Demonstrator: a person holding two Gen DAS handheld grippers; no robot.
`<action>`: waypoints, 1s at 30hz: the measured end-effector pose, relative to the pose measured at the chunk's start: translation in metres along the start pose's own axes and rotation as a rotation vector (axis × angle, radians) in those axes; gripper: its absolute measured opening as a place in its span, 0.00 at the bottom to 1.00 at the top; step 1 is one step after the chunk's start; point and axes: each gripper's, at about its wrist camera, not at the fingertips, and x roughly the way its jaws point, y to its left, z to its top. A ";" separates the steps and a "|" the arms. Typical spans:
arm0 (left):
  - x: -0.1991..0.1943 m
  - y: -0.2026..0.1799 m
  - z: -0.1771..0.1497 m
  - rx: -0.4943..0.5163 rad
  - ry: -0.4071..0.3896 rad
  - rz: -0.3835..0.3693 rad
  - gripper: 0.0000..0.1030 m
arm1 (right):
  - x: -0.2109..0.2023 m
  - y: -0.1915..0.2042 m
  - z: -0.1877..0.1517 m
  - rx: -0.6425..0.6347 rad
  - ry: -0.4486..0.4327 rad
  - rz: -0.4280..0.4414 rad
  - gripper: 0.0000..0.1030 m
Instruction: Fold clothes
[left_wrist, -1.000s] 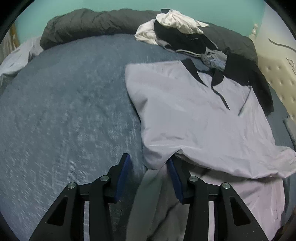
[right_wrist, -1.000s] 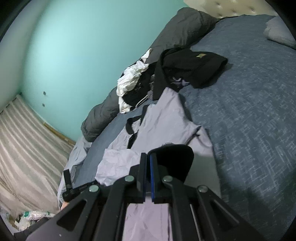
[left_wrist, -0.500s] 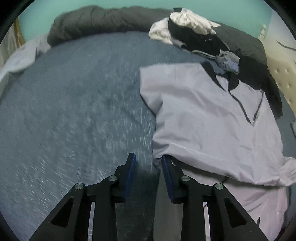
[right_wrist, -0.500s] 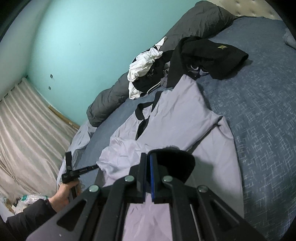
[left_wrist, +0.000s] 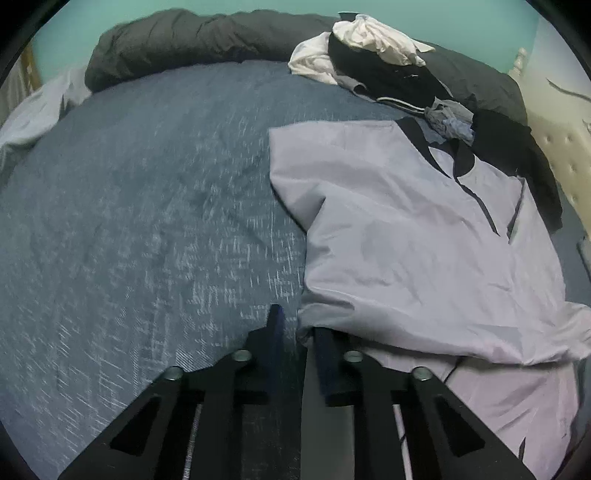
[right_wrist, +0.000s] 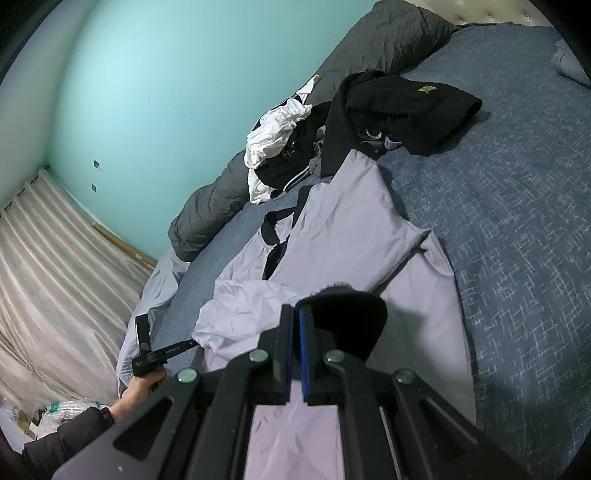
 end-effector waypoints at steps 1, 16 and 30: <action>-0.004 0.000 0.003 0.007 -0.012 0.009 0.08 | 0.001 0.000 0.000 0.001 0.001 0.003 0.03; -0.007 0.034 0.003 -0.129 0.012 -0.003 0.08 | 0.019 0.014 -0.008 -0.053 0.081 0.016 0.02; -0.004 0.028 -0.007 -0.081 0.054 -0.017 0.08 | 0.026 -0.017 -0.009 0.097 0.130 -0.034 0.09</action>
